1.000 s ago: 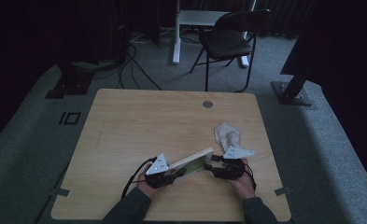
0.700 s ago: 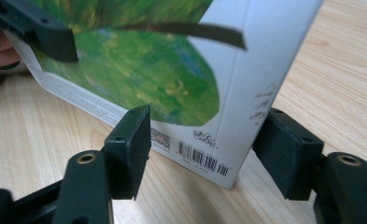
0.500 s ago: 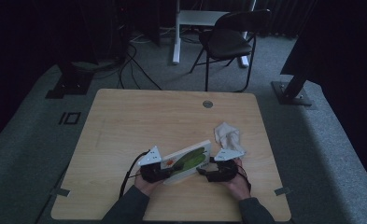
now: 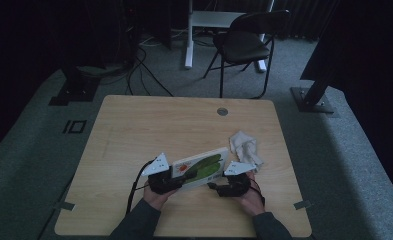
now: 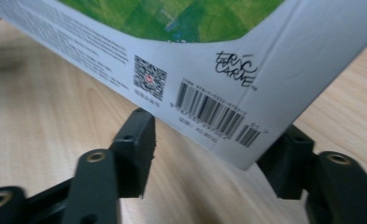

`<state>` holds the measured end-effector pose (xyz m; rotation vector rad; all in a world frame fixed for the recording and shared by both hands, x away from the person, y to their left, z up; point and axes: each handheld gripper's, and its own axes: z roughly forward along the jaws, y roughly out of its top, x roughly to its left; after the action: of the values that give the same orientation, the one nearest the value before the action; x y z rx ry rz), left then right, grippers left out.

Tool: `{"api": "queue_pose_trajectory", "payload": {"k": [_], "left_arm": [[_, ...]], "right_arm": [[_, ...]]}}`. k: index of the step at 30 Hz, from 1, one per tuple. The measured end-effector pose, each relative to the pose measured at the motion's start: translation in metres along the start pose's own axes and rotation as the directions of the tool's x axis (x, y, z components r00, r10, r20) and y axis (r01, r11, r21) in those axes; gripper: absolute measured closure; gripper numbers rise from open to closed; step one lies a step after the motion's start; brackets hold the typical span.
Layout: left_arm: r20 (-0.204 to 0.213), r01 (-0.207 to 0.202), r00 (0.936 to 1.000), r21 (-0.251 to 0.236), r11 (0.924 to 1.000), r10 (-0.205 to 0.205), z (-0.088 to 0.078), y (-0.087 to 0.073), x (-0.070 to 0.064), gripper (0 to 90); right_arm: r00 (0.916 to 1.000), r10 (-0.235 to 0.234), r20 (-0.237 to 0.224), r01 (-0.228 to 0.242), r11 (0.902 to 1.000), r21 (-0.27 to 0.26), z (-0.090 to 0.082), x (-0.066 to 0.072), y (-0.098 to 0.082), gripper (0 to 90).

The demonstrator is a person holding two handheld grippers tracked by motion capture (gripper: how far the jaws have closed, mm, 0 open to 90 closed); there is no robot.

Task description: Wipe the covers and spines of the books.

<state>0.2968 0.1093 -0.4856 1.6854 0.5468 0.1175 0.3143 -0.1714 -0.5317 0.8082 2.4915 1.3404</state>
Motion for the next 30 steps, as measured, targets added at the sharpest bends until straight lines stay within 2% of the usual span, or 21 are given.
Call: {"api": "queue_pose_trajectory", "payload": {"k": [3,4,6,9,11,12,13,15,16,17,20,22,30], "left_arm": [[0.006,-0.011,0.9999,-0.007,0.9999,0.011,-0.001,0.001,-0.001,75.2],[0.013,-0.003,0.9999,0.0,1.0,0.003,-0.002,0.0,0.001,75.0],[0.013,-0.015,0.9998,0.024,0.9996,0.015,0.0,-0.002,0.001,74.8],[0.018,-0.015,0.9997,0.025,0.9996,0.015,0.0,-0.003,0.001,74.5],[-0.001,-0.05,0.9987,0.04,0.9979,0.05,0.001,-0.001,-0.002,74.3],[-0.001,-0.05,0.9987,0.04,0.9979,0.05,0.001,-0.001,-0.002,73.8],[-0.018,-0.071,0.9973,0.05,0.9962,0.072,0.001,-0.001,-0.003,73.2],[-0.025,-0.083,0.9961,0.059,0.9948,0.085,0.001,-0.001,-0.004,73.0],[-0.027,-0.09,0.9954,0.065,0.9938,0.092,0.001,-0.001,-0.005,75.1],[-0.044,-0.121,0.9913,0.08,0.9895,0.125,0.001,-0.001,-0.008,76.6],[-0.043,-0.139,0.9888,0.084,0.9868,0.143,0.0,0.0,-0.011,77.9],[-0.053,-0.17,0.9831,0.095,0.9809,0.175,-0.001,0.003,-0.015,78.1],[-0.07,-0.155,0.9846,0.068,0.9855,0.16,-0.009,0.006,-0.017,78.4]], "right_arm": [[1.0,-0.007,-0.001,0.007,0.9999,-0.008,0.003,0.006,0.002,42.8],[0.9999,-0.009,-0.007,0.009,0.9999,-0.009,0.003,0.006,0.002,42.9],[0.9997,-0.024,0.001,0.024,0.9997,-0.008,0.002,0.007,0.002,42.7],[0.9995,-0.03,0.008,0.03,0.9996,0.0,0.003,0.008,0.003,42.7],[0.9996,-0.026,0.007,0.026,0.9996,0.009,0.004,0.008,0.002,42.8],[0.9997,-0.025,0.007,0.025,0.9996,0.011,0.005,0.008,0.002,42.7],[0.9997,-0.022,0.005,0.022,0.9997,0.012,0.005,0.008,0.002,42.7],[0.9998,-0.022,0.002,0.022,0.9997,0.015,0.005,0.008,0.002,42.8],[0.9998,-0.019,0.003,0.019,0.9997,0.015,0.005,0.008,0.001,42.7],[0.9998,-0.02,-0.002,0.02,0.9997,0.015,0.006,0.008,0.001,42.8],[0.9998,-0.017,-0.003,0.017,0.9998,0.013,0.007,0.009,0.001,43.1],[0.9997,-0.021,-0.012,0.021,0.9998,0.007,0.007,0.01,0.002,43.2],[0.9994,-0.027,-0.023,0.026,0.999,-0.036,0.003,0.011,0.006,43.0]]}}
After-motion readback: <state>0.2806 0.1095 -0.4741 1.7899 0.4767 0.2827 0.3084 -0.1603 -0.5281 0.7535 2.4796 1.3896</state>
